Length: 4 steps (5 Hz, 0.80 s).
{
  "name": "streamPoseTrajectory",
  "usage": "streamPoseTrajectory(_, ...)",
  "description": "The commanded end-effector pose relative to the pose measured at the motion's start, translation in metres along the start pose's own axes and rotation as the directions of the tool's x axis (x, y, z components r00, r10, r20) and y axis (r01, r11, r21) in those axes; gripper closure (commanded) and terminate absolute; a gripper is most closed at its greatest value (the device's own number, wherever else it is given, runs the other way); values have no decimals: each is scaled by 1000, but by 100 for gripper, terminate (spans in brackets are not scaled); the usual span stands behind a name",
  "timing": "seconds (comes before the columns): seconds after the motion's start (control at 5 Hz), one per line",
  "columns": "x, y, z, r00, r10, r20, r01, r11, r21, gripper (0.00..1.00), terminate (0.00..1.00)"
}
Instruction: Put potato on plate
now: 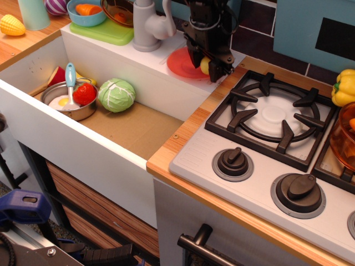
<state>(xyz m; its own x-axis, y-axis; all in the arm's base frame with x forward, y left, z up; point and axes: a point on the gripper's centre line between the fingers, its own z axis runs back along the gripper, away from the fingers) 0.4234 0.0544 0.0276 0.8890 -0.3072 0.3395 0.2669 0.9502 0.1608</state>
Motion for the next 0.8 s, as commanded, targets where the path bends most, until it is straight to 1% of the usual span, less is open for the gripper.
streamPoseTrajectory(0.0,10,19,13,998,-54,22,52,997,48,100,0)
streamPoseTrajectory(0.2,8,23,14,996,-93,9,93,995,41,0,0)
streamPoseTrajectory(0.4,8,24,18,995,-92,-29,92,996,6,0,0)
streamPoseTrajectory(0.6,8,24,18,995,-92,-29,92,996,6,0,100)
